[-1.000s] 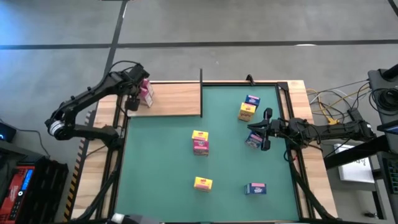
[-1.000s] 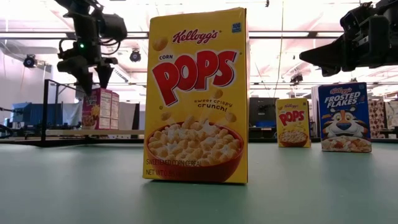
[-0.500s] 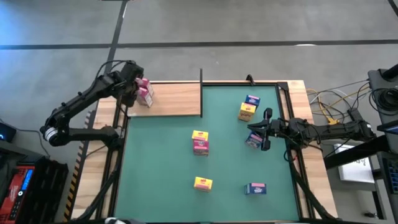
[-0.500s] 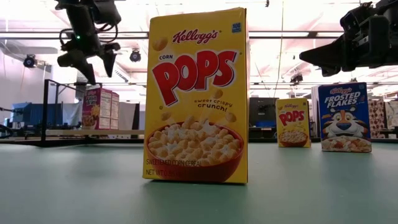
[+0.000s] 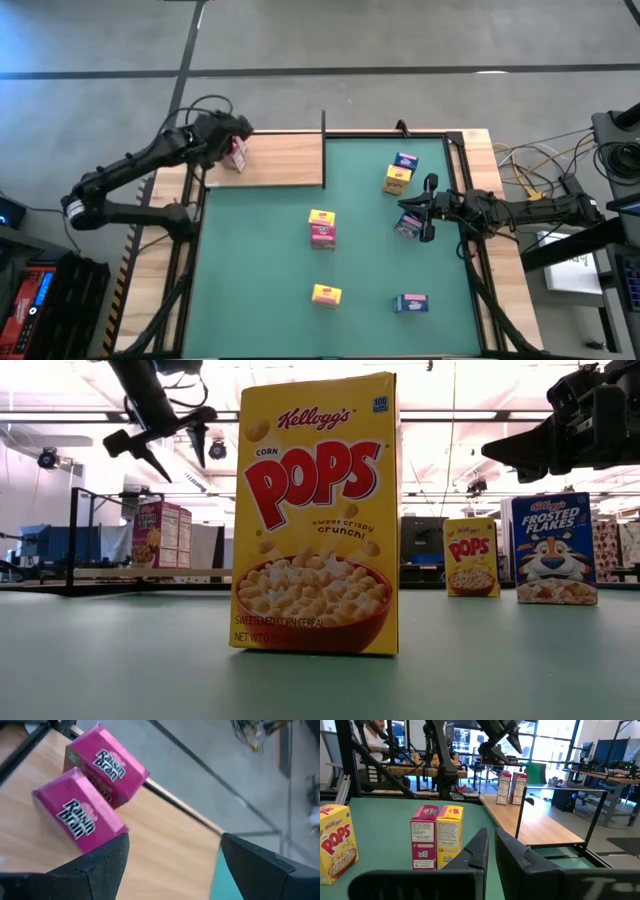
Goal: Stack cereal on shelf
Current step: Put the bottom pink cereal box on the shelf aligned with the pink cereal box
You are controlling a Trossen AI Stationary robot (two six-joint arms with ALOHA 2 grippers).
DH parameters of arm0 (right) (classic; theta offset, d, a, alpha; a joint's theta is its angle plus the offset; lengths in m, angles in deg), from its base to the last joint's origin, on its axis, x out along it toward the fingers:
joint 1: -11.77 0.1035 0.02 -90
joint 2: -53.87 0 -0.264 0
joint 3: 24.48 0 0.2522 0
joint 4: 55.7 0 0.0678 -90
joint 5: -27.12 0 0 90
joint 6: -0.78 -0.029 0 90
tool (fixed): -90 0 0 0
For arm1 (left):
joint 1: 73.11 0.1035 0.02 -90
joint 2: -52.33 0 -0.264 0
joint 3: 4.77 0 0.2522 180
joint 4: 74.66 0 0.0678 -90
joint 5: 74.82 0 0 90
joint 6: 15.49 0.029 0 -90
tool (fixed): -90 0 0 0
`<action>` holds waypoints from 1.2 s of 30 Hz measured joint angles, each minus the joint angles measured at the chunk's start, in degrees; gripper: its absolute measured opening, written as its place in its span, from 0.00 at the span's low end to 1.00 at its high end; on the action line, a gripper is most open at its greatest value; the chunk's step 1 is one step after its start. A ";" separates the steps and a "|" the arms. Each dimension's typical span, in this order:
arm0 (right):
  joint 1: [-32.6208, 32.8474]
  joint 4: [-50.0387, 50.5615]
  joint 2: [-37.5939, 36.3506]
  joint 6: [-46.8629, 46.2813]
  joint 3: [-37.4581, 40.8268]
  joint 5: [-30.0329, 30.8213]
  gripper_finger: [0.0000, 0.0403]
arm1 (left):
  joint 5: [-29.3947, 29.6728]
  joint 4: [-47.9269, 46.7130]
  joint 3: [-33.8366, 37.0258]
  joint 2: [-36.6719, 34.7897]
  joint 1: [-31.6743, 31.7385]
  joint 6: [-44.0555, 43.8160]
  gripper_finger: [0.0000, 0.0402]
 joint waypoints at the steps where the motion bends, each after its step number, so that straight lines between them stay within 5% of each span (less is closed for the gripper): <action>1: 0.00 0.00 0.02 -0.01 -0.02 -0.01 0.06 | 0.90 -0.96 0.00 0.00 -1.78 0.49 0.75; 14: 0.00 0.01 0.01 -0.01 -0.01 0.00 0.06 | 14.16 -19.76 0.10 3.86 -23.70 -4.27 0.75; 19: -0.01 0.00 0.00 0.00 -0.01 0.00 0.06 | 14.17 -28.40 1.98 8.98 -24.30 -15.31 0.75; 36: -0.02 0.00 0.00 0.00 0.00 0.00 0.06 | 24.94 -25.89 13.28 19.71 -22.00 -37.10 0.75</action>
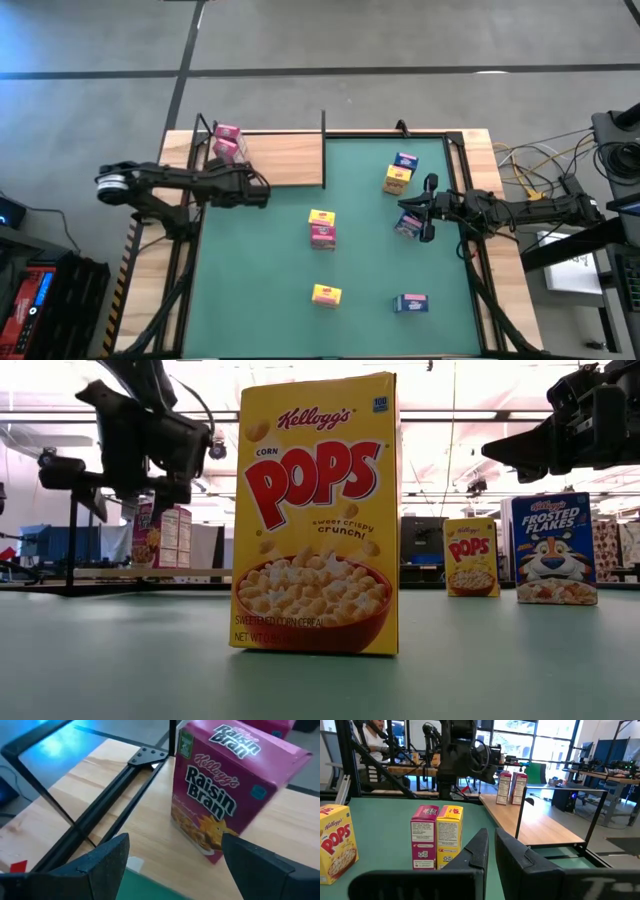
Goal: Stack cereal on shelf
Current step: Put the bottom pink cereal box on the shelf aligned with the pink cereal box
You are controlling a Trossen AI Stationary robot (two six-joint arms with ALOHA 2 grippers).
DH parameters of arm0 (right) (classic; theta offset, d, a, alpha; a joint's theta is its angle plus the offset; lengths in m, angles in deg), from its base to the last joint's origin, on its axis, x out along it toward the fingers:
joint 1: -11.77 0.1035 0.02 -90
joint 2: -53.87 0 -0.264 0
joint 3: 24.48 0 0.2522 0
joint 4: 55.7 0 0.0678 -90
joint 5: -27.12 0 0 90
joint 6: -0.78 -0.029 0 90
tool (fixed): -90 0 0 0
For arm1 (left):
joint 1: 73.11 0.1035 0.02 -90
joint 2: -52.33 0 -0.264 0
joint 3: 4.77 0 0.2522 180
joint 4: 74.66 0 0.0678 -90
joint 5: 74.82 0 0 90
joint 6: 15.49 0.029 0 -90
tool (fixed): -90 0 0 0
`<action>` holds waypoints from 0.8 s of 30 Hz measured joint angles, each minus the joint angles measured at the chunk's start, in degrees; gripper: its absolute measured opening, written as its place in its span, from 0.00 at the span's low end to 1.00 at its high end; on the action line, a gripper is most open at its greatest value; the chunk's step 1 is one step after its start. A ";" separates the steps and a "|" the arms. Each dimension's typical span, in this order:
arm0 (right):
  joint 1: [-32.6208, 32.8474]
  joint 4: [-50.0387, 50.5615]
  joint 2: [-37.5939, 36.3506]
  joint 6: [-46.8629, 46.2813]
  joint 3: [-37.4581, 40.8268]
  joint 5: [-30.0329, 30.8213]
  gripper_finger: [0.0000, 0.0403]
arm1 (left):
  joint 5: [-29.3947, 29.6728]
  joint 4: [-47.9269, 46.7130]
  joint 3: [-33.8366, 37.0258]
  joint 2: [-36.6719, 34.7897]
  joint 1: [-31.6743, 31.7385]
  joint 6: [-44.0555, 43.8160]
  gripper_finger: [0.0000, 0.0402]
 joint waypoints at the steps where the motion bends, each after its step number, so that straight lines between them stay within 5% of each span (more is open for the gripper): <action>1: 0.02 0.01 0.00 0.00 -0.02 0.00 0.06 | 0.02 0.49 0.01 0.25 0.38 0.03 0.75; 24: 0.02 0.02 0.02 0.00 0.00 0.00 0.06 | 2.69 9.12 -0.12 2.82 7.52 4.63 0.75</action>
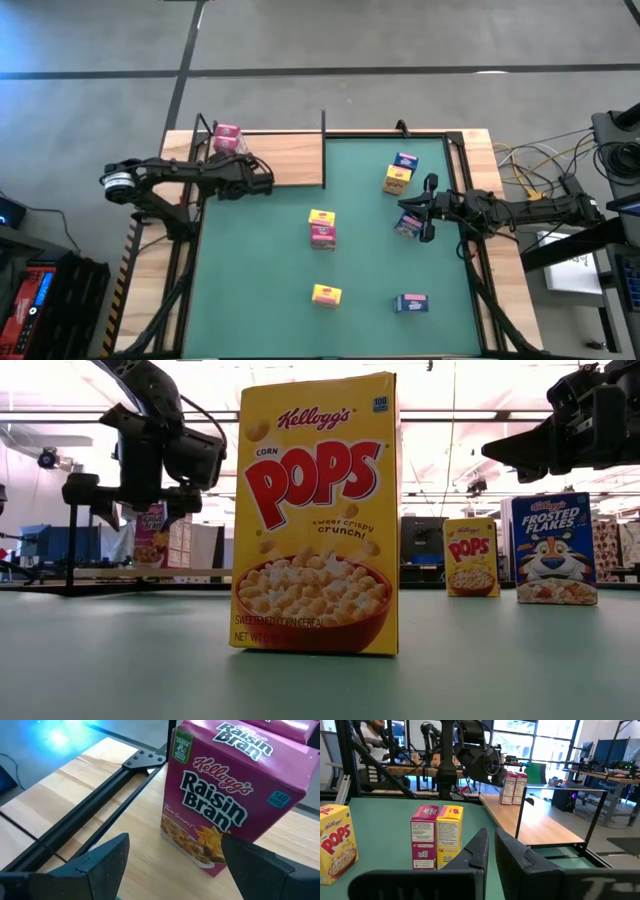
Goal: Stack cereal on shelf
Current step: Put the bottom pink cereal box on the shelf aligned with the pink cereal box, then put the bottom yellow cereal box on the shelf
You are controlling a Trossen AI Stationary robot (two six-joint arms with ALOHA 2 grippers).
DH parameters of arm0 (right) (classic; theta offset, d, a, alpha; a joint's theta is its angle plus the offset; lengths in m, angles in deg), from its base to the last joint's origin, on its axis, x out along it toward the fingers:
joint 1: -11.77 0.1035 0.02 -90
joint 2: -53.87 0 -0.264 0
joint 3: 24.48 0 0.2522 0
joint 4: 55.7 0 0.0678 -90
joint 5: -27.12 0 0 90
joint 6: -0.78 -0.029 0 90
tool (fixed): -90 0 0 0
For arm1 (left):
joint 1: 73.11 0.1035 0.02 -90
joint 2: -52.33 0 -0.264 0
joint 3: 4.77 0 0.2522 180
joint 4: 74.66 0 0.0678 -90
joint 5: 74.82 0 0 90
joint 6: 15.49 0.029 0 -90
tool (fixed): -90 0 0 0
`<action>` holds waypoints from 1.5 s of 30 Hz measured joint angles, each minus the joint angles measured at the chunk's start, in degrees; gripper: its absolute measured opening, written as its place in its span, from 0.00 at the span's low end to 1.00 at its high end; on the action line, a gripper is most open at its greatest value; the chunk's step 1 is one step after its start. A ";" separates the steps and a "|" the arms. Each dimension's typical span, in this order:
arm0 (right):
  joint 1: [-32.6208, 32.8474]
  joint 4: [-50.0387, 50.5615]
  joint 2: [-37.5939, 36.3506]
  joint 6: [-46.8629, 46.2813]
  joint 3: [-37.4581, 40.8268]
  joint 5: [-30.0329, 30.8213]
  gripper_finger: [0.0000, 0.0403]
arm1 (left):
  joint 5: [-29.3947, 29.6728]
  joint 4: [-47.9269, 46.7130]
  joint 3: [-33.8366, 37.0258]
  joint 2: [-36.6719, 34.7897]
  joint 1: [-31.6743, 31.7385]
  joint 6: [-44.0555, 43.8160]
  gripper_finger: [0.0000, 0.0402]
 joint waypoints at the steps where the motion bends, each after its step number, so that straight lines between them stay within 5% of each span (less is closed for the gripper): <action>1: -0.01 -0.02 -0.02 0.00 -0.01 0.00 0.06 | 0.01 0.29 -0.01 0.00 0.22 0.64 0.75; 13: -0.02 -0.02 0.00 0.00 -0.02 -0.01 0.06 | -3.95 0.79 -0.01 -1.96 -1.06 4.96 0.75; 23: -0.02 -0.02 0.00 0.00 0.00 0.00 0.06 | -5.97 1.26 -0.01 -6.56 -16.01 7.24 0.75; 36: -0.01 -0.01 -0.01 0.00 -0.01 0.00 0.06 | 12.23 12.09 -0.01 -3.20 -38.97 19.86 0.75; 45: -0.01 0.00 0.00 0.00 0.00 0.00 0.06 | 12.52 20.18 -0.03 -2.89 -42.79 22.26 0.75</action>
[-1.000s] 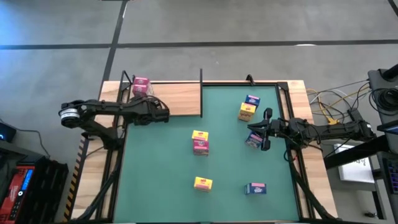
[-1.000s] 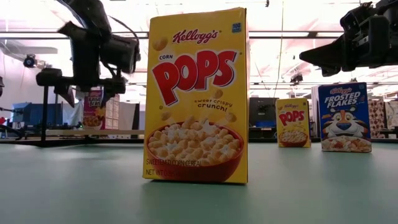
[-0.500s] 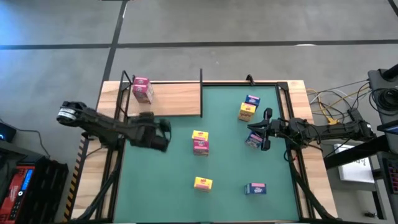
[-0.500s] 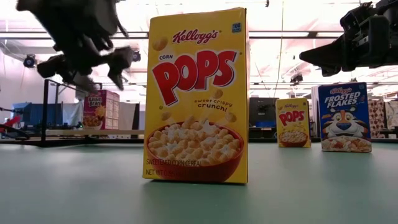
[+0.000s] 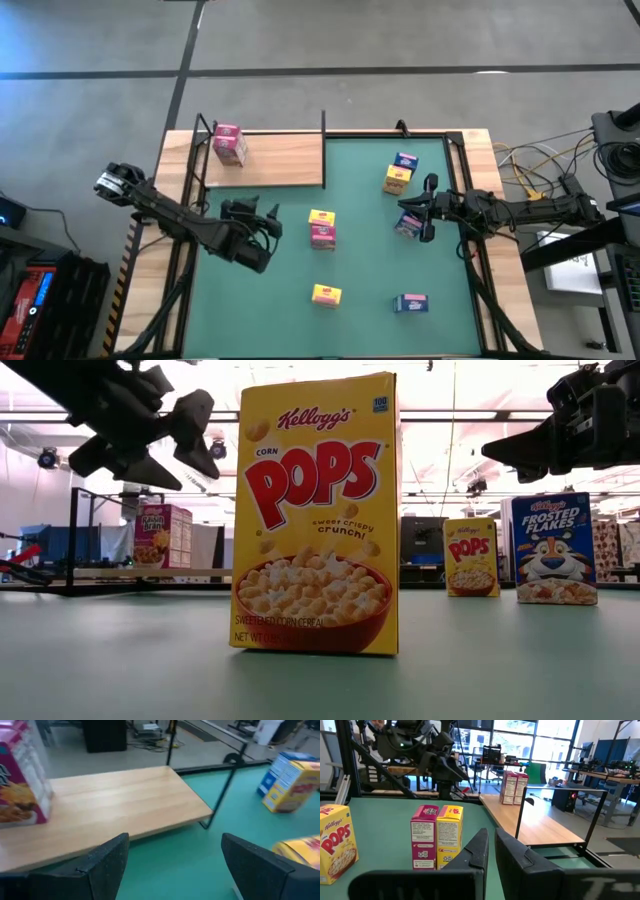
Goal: Stack cereal on shelf
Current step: Put the bottom yellow cereal box on the shelf
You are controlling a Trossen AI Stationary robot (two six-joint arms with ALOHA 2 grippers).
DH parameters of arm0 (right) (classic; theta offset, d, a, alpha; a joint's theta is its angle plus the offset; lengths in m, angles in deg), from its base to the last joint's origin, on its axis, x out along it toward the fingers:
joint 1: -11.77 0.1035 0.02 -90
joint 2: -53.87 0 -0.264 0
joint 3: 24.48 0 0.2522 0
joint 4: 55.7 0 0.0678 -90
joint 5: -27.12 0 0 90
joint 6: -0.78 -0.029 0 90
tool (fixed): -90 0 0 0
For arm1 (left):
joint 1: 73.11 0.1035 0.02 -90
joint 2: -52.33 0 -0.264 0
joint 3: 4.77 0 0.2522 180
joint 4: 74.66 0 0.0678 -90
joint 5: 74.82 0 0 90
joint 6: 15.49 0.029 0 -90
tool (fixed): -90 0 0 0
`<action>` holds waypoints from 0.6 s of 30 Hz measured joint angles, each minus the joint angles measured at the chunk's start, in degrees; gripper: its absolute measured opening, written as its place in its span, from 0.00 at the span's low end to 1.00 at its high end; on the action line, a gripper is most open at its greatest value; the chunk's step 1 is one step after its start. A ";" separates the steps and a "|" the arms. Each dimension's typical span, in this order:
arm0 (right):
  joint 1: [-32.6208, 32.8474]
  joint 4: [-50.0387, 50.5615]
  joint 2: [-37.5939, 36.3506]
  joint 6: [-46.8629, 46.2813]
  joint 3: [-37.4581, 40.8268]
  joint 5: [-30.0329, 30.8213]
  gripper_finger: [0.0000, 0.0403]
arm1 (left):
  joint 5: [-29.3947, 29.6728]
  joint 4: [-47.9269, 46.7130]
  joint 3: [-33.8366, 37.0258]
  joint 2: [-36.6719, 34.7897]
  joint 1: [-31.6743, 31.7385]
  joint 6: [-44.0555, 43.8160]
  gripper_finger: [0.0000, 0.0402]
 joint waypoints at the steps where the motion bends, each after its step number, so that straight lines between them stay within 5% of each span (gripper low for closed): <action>1: 0.00 0.00 -0.02 0.00 -0.01 0.00 0.06 | -0.97 1.09 0.01 0.00 -0.19 0.89 0.75; 18: -0.01 -0.02 -0.02 0.00 0.00 0.01 0.06 | -9.35 31.56 0.00 1.47 -6.56 31.47 0.73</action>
